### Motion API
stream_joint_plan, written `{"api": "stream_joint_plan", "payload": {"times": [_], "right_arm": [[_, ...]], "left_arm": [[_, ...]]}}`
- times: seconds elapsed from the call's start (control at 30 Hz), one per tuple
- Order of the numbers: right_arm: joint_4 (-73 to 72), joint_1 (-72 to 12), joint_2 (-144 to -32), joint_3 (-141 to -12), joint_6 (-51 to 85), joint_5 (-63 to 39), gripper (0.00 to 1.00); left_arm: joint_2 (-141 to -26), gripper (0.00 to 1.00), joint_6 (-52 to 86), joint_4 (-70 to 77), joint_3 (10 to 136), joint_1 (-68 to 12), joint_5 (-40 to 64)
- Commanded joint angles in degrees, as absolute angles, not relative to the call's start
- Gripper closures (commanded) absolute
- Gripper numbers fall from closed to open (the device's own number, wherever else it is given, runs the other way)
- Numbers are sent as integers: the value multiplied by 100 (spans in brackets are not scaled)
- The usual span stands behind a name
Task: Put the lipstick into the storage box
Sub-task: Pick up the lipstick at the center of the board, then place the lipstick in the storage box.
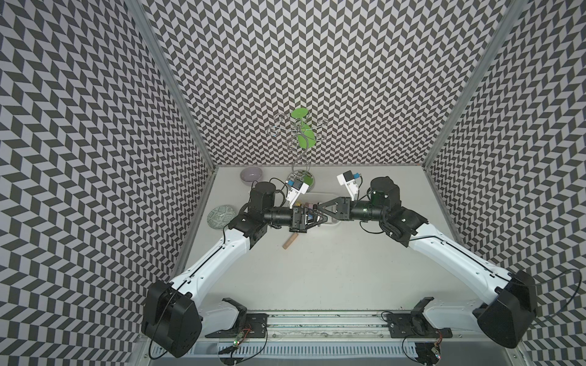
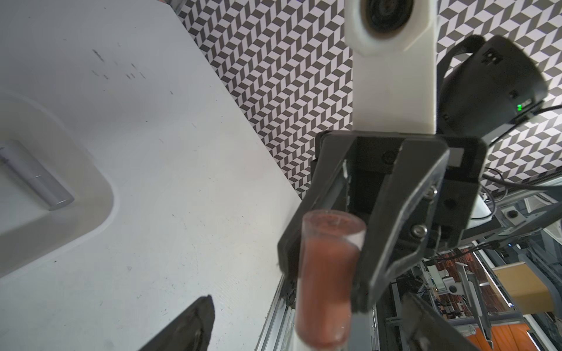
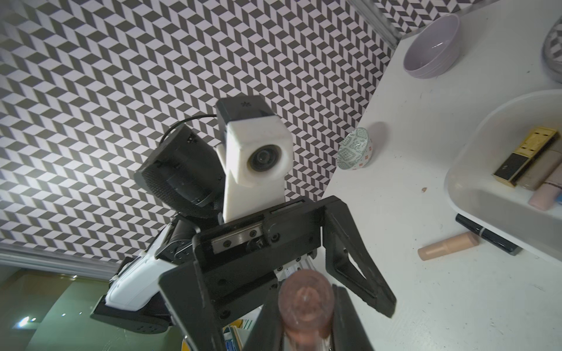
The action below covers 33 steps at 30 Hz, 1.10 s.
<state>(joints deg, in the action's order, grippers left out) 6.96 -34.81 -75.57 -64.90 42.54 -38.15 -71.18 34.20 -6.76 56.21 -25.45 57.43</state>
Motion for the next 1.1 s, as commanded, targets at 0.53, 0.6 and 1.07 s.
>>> {"api": "stream_joint_plan", "payload": {"times": [0.53, 0.6, 1.07], "right_arm": [[3732, -3018, -9463, -9169, 2187, -1867, 83], [3895, -3023, -9639, -9377, 2101, -1783, 83], [4758, -3029, -10823, -10563, 1615, -1459, 83]], "left_arm": [[-6497, 1, 2035, -3881, 6164, -2144, 2120], [-6419, 1, 1974, -4059, 6135, -2136, 1836], [-5908, 1, 1911, -4525, 5625, -2127, 1405]]}}
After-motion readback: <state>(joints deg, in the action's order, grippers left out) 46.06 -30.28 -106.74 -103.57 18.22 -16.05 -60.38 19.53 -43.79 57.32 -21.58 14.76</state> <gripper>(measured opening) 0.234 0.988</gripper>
